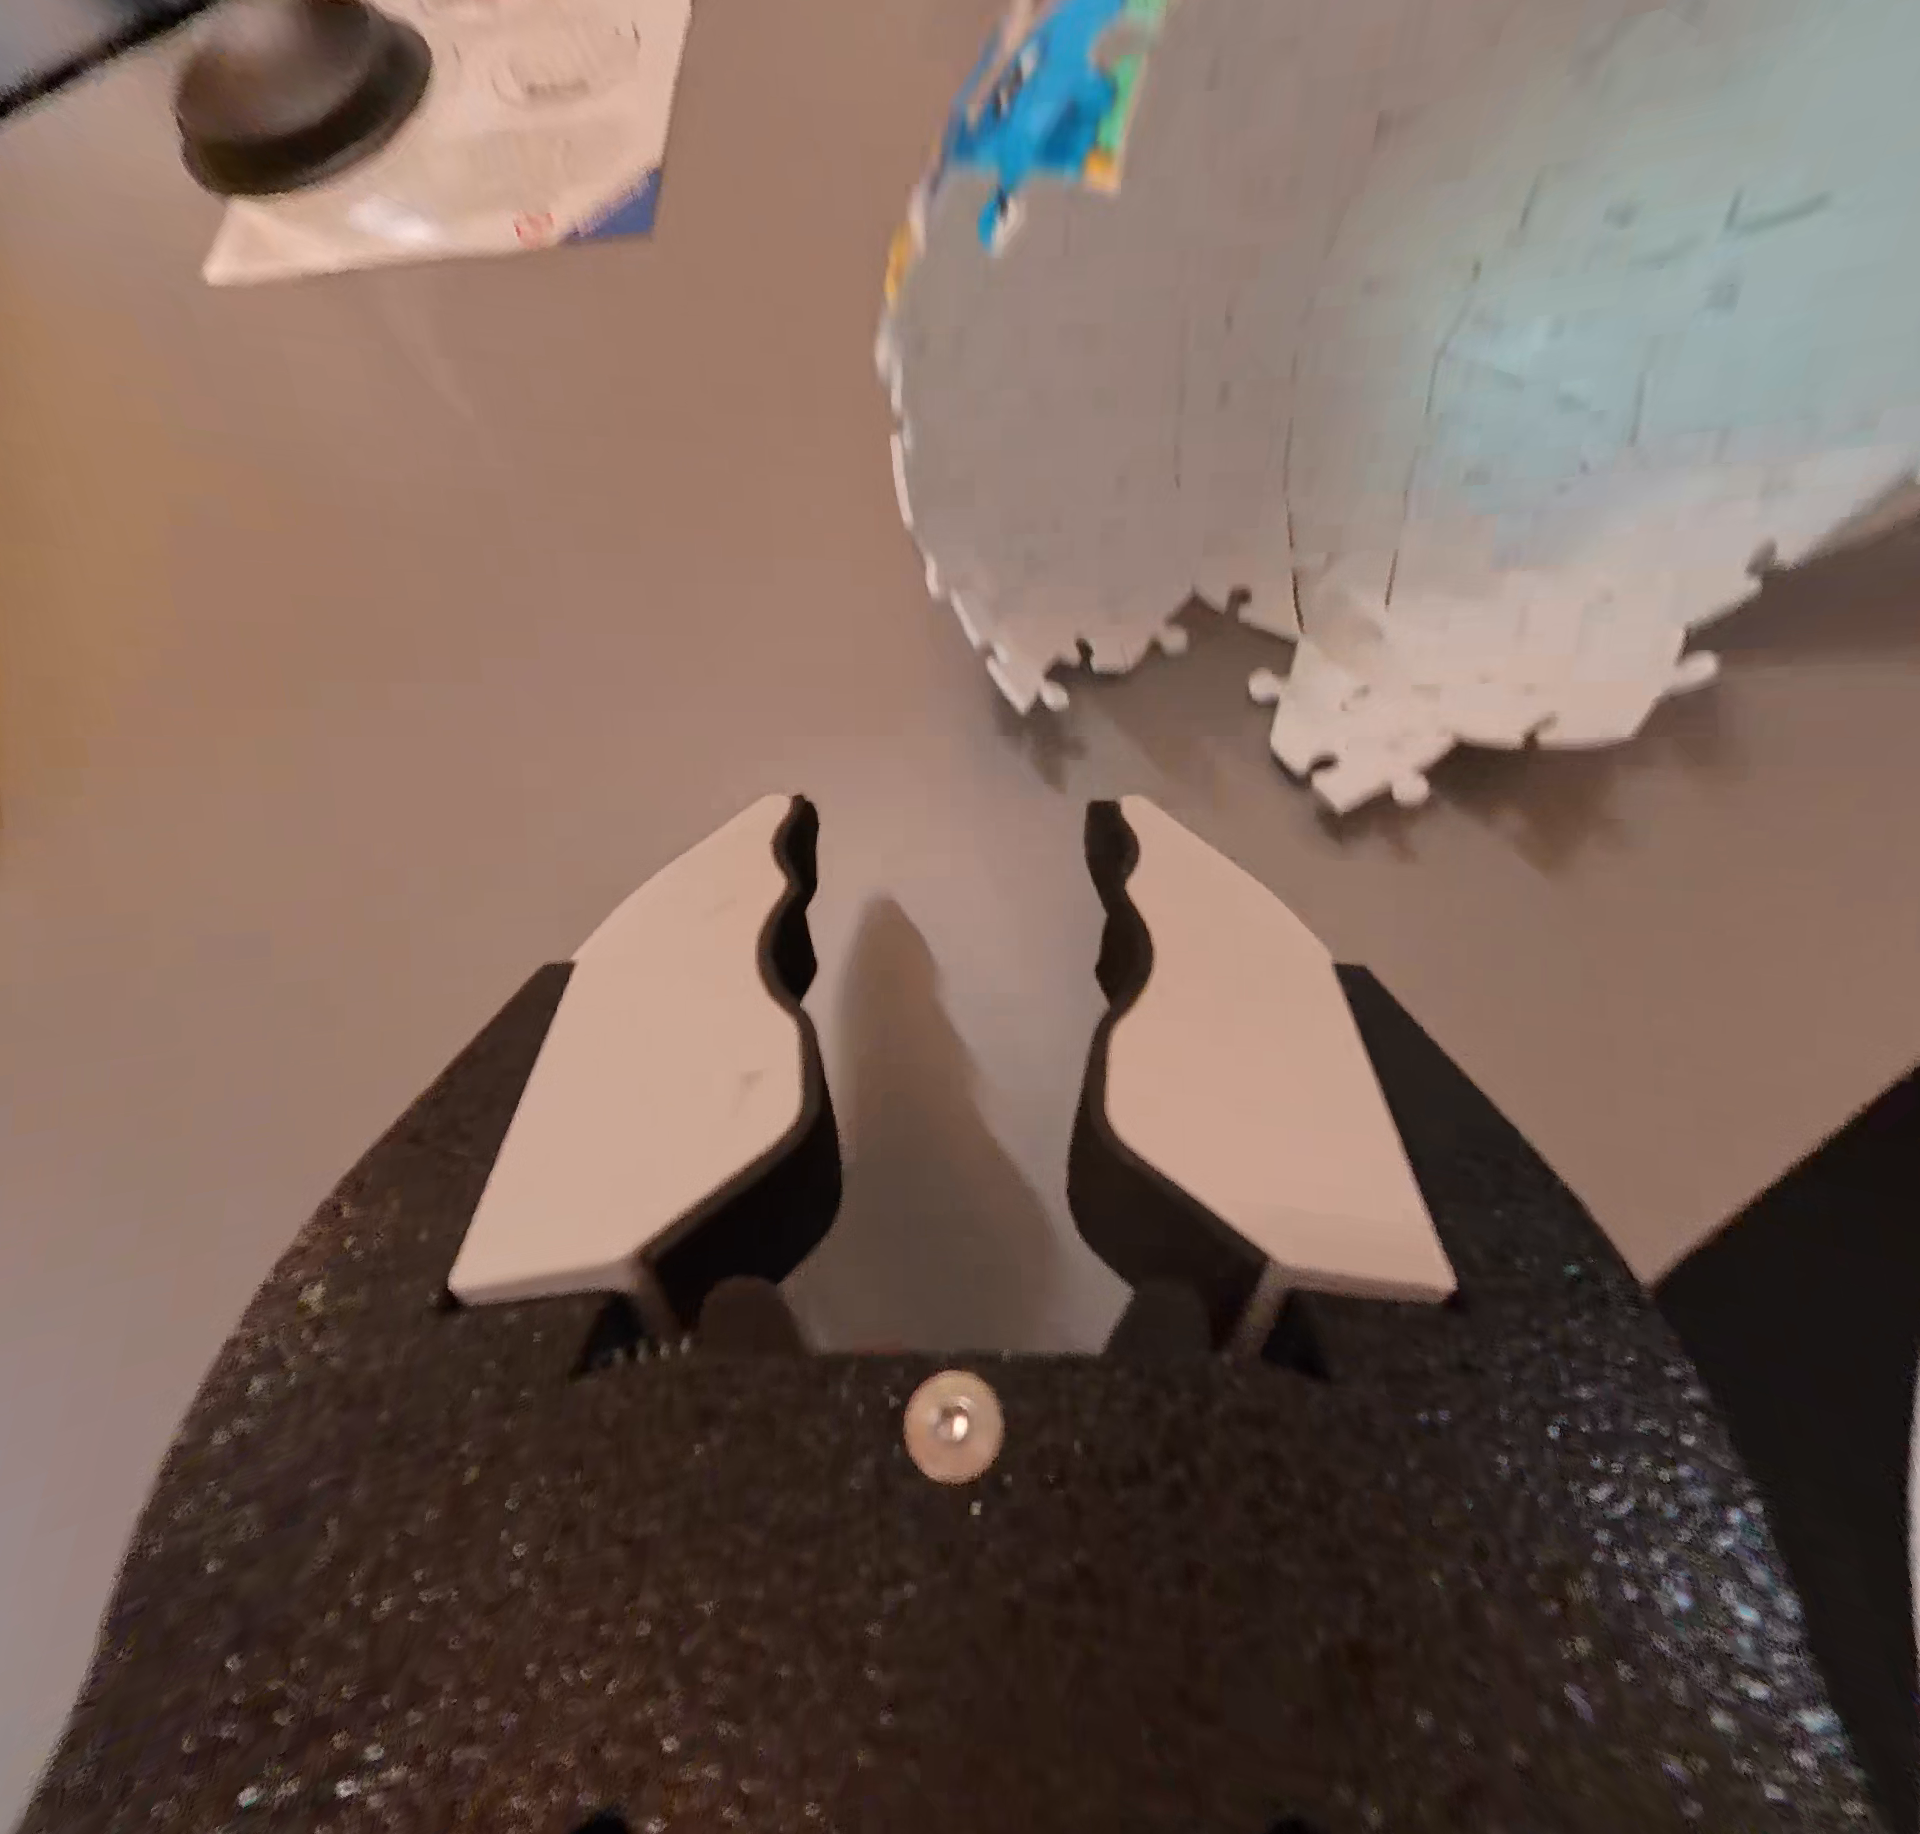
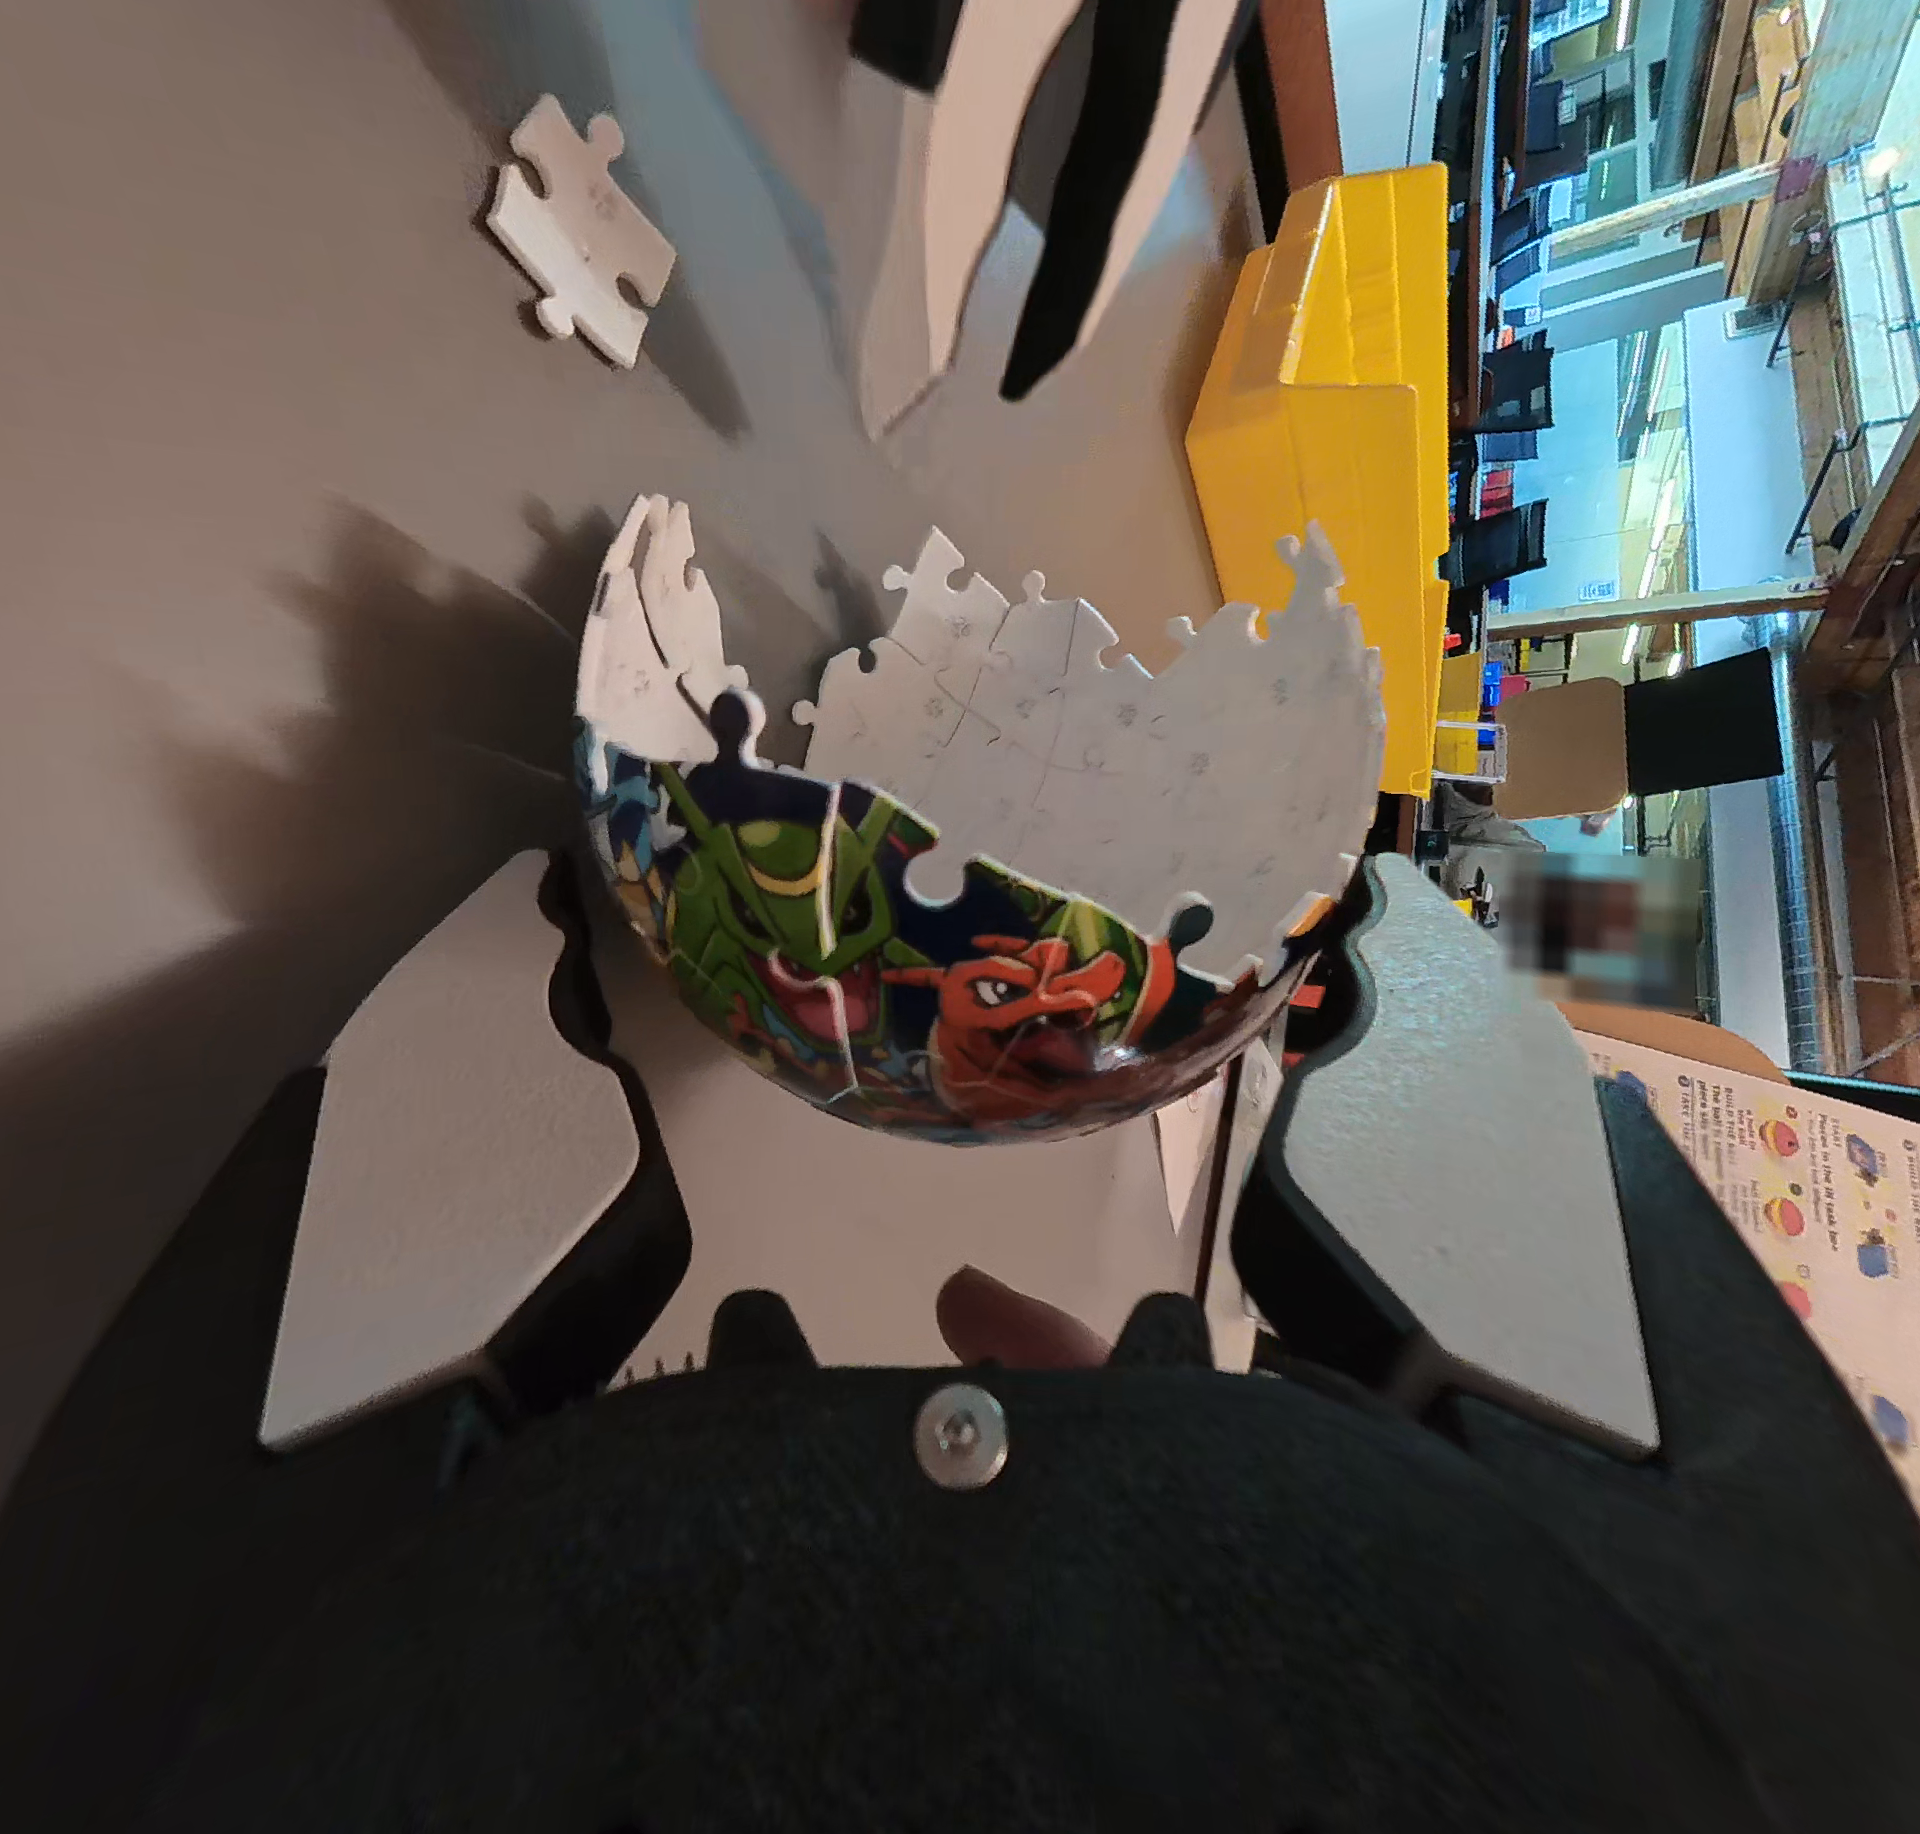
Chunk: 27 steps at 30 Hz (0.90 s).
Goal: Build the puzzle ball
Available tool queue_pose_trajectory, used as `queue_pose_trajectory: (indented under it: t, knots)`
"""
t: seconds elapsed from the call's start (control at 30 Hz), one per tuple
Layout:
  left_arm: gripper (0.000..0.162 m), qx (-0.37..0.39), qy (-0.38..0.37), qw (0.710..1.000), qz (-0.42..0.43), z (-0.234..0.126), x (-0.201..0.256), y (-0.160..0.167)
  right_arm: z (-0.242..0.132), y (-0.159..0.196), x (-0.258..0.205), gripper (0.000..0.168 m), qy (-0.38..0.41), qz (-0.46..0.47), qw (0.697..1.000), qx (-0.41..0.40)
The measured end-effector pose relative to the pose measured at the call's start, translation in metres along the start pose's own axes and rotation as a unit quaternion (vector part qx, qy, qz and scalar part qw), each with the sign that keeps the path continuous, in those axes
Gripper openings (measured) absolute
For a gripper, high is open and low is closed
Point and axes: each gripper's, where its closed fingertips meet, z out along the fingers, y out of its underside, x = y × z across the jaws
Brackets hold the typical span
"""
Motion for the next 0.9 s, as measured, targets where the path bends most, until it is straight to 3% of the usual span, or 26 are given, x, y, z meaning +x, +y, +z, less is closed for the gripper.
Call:
queue_pose_trajectory:
  t: [0.1, 0.27, 0.4, 0.73, 0.9]
  knots:
    - [0.054, -0.018, -0.014, 1.000, -0.018, -0.004, 0.008, 0.006, -0.002, -0.003, 0.000, 0.133, -0.005, -0.014, 1.000, -0.004]
    - [0.083, -0.044, -0.040, 0.984, -0.170, 0.007, 0.011, 0.008, -0.002, -0.011, -0.004, 0.135, -0.012, -0.028, 1.000, -0.005]
    - [0.100, -0.075, -0.079, 0.981, -0.157, 0.019, 0.007, 0.012, -0.002, -0.023, -0.003, 0.132, -0.012, -0.026, 1.000, 0.011]
    - [0.101, -0.058, -0.103, 0.981, -0.151, 0.033, 0.024, 0.003, 0.001, -0.026, -0.003, 0.134, -0.010, 0.004, 0.999, 0.034]
    - [0.093, -0.057, -0.100, 0.985, -0.131, 0.034, 0.028, 0.000, 0.001, -0.026, -0.004, 0.135, -0.013, 0.005, 0.999, 0.038]
